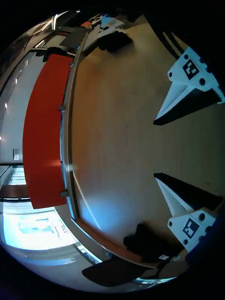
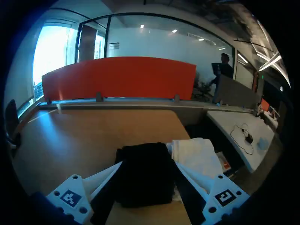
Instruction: Fold towel
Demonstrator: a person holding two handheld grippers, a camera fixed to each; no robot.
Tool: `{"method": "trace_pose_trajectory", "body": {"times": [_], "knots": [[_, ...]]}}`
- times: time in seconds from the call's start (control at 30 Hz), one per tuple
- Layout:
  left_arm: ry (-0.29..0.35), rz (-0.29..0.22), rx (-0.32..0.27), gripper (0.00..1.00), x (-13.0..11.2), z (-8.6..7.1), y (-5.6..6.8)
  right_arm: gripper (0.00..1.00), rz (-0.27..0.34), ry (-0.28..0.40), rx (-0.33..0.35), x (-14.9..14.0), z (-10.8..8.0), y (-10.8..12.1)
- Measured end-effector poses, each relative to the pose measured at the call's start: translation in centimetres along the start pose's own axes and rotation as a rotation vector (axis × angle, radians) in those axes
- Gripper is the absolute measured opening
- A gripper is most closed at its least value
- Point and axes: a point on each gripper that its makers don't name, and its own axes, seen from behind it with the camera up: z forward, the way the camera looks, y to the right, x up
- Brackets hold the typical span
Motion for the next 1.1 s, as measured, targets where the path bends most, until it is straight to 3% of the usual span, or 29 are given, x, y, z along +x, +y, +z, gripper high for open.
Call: {"method": "trace_pose_trajectory", "body": {"times": [0.33,0.87,1.1], "knots": [[0.086,-0.002,-0.003,0.94,3.0,0.4,0.0,0.86,0.047,0.117,0.012,3.4,-0.6,-2.4],[0.386,-0.060,-0.001,0.94,11.9,-1.0,-1.0,0.88,0.073,0.273,0.097,9.6,-2.9,-9.0],[0.467,-0.065,0.009,0.94,14.3,-1.7,-1.6,0.87,0.045,0.318,0.121,11.7,-3.8,-12.9]]}}
